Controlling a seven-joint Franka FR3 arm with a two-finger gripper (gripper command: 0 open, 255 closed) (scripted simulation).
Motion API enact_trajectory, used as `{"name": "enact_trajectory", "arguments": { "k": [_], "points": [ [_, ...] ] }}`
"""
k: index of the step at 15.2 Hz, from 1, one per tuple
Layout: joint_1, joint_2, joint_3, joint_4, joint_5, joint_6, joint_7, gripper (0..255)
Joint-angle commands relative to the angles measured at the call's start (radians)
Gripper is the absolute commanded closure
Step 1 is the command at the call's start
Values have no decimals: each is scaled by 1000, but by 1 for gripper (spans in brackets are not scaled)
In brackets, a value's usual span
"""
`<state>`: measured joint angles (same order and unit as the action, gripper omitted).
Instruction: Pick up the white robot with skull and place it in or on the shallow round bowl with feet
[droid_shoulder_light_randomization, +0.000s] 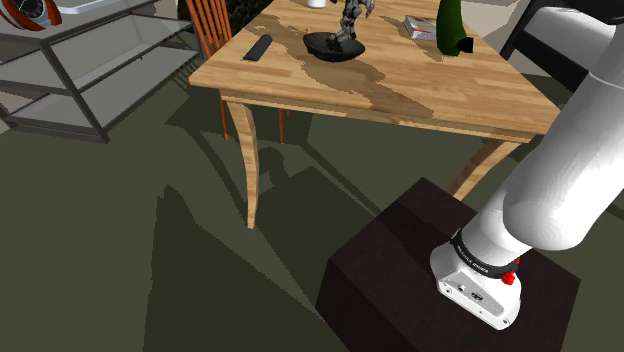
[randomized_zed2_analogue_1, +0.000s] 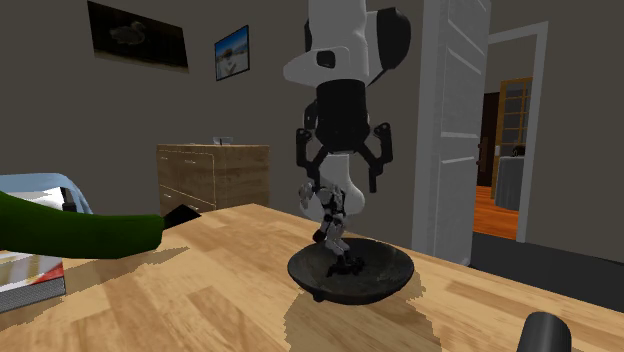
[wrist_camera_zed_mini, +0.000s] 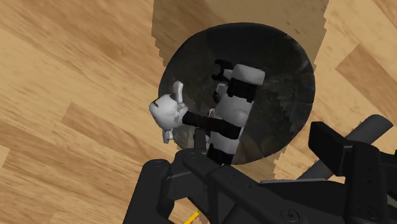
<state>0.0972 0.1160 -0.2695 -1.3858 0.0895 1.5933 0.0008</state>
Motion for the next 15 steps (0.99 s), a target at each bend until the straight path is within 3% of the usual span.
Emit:
{"name": "enact_trajectory", "arguments": {
  "k": [1, 3, 7, 15],
  "points": [
    [0, 0, 0, 0, 0, 0, 0, 0],
    [0, 0, 0, 0, 0, 0, 0, 0],
    [-18, 57, -8, 209, 19, -155, -6, 0],
    [-18, 57, -8, 209, 19, -155, -6, 0]
  ]
}}
